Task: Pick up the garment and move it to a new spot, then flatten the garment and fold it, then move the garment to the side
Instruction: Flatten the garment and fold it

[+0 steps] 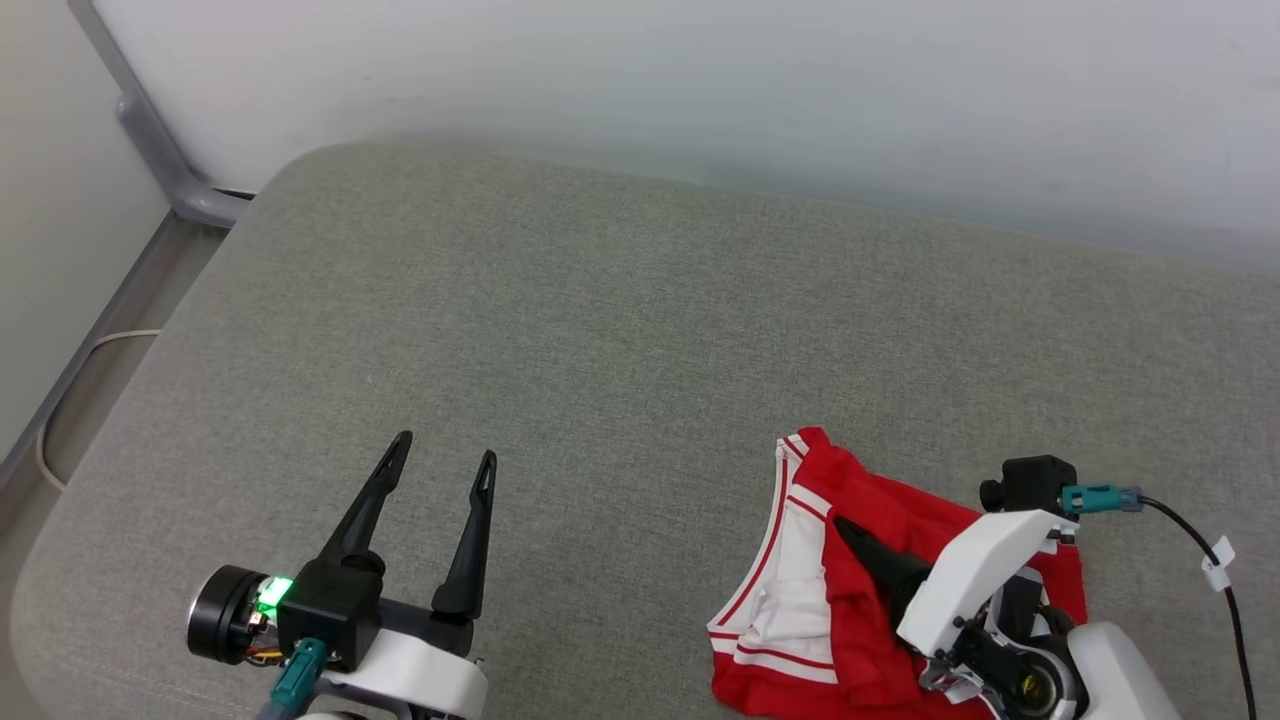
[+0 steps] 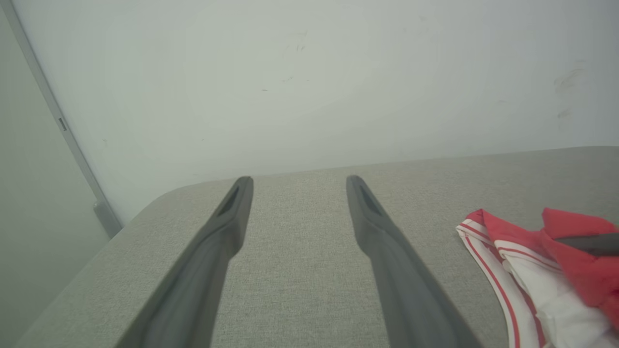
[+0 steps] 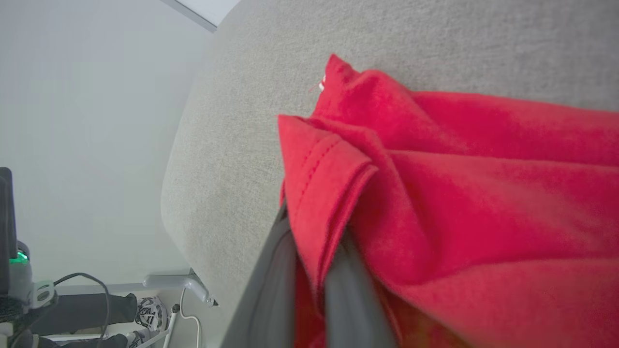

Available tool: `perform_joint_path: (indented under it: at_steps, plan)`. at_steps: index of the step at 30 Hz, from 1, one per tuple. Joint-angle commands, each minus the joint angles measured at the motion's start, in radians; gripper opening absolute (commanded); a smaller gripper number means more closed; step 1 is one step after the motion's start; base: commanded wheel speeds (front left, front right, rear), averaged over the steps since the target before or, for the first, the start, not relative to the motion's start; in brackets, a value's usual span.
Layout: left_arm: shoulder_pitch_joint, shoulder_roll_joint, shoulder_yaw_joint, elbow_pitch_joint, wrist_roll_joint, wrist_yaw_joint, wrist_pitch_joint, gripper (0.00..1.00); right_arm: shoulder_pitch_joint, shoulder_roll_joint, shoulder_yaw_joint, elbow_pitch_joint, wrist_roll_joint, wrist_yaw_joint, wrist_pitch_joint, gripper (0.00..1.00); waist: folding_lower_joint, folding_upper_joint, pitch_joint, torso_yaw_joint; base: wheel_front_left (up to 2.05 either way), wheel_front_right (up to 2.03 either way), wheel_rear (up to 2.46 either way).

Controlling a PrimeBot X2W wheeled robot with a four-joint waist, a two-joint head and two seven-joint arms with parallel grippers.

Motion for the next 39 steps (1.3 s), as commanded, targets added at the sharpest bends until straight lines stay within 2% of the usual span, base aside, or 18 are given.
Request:
perform_joint_path:
  at_steps: [1,2,3,4,10,18,21,24,25,28,31,34,35,37,39]
  plan:
    - [-0.012,-0.003,-0.002,0.002,0.001,-0.002,-0.005,1.00,-0.025,0.002,0.006,0.035,-0.004,-0.001,-0.023,0.00,0.0000,0.0000,0.002,0.003,0.00,0.00,0.00]
    - [-0.013,-0.004,-0.002,0.003,0.001,-0.003,-0.005,1.00,-0.035,0.002,0.012,0.059,-0.002,-0.001,-0.037,0.00,0.0000,0.0000,0.003,0.004,0.00,0.00,0.00]
    - [-0.014,-0.004,-0.001,0.003,0.001,-0.002,-0.005,1.00,-0.047,0.002,0.023,0.079,0.000,-0.001,-0.050,0.40,0.0000,0.0000,0.004,0.005,0.00,0.00,0.00]
    - [-0.014,-0.005,-0.002,0.005,0.001,-0.003,-0.005,1.00,-0.055,0.002,0.035,0.097,0.003,-0.001,-0.059,0.99,0.0000,0.0000,0.004,0.006,0.00,0.00,0.00]
    - [0.004,-0.003,0.011,0.012,-0.001,-0.004,-0.005,1.00,-0.081,0.002,0.110,0.105,0.057,-0.001,-0.073,1.00,0.0000,0.0000,-0.012,-0.003,0.00,0.00,0.00]
    - [0.019,0.003,0.023,0.016,0.000,-0.006,-0.005,1.00,-0.089,0.001,0.171,0.000,0.173,-0.001,-0.051,1.00,0.0000,0.0000,-0.043,-0.037,0.00,0.00,0.00]
    - [0.025,0.006,0.026,0.014,-0.001,-0.007,-0.005,1.00,-0.108,0.001,0.164,-0.042,0.171,-0.001,-0.046,1.00,0.0000,0.0000,-0.054,-0.054,0.00,0.00,0.00]
    - [0.026,0.002,0.030,0.001,-0.010,-0.008,-0.005,1.00,-0.132,0.001,0.126,-0.087,0.069,-0.001,-0.041,1.00,0.0000,0.0000,-0.061,-0.074,0.00,0.00,0.00]
    - [0.026,0.002,0.030,0.001,-0.010,-0.008,-0.005,1.00,-0.132,0.001,0.126,-0.087,0.069,-0.001,-0.041,1.00,0.0000,0.0000,-0.061,-0.074,0.00,0.00,0.00]
    - [0.020,-0.002,0.032,-0.008,-0.016,-0.008,-0.005,1.00,-0.158,-0.020,0.077,-0.160,-0.117,-0.001,-0.047,1.00,0.0000,0.0000,-0.057,-0.093,0.00,0.00,0.00]
    - [0.009,-0.009,0.035,-0.015,-0.028,-0.008,-0.005,1.00,-0.154,-0.108,0.089,-0.245,-0.284,-0.001,-0.069,1.00,0.0000,0.0000,-0.049,-0.110,0.00,0.00,0.00]
    - [0.000,-0.019,0.039,-0.018,-0.042,-0.008,-0.005,1.00,-0.131,-0.215,0.099,-0.305,-0.400,-0.001,-0.139,1.00,0.0000,0.0000,-0.039,-0.122,0.00,0.00,0.00]
    - [-0.003,-0.028,0.041,-0.021,-0.053,-0.009,-0.005,1.00,-0.094,-0.296,0.067,-0.323,-0.471,-0.001,-0.232,1.00,0.0000,0.0000,-0.033,-0.133,0.00,0.00,0.00]
    - [-0.001,-0.032,0.040,-0.020,-0.060,-0.009,-0.005,1.00,-0.064,-0.343,0.050,-0.329,-0.517,-0.001,-0.298,1.00,0.0000,0.0000,-0.031,-0.138,0.00,0.00,0.00]
    - [0.005,-0.035,0.038,-0.022,-0.063,-0.009,-0.005,1.00,-0.025,-0.362,0.009,-0.323,-0.549,-0.001,-0.366,1.00,0.0000,0.0000,-0.030,-0.144,0.00,0.00,0.00]
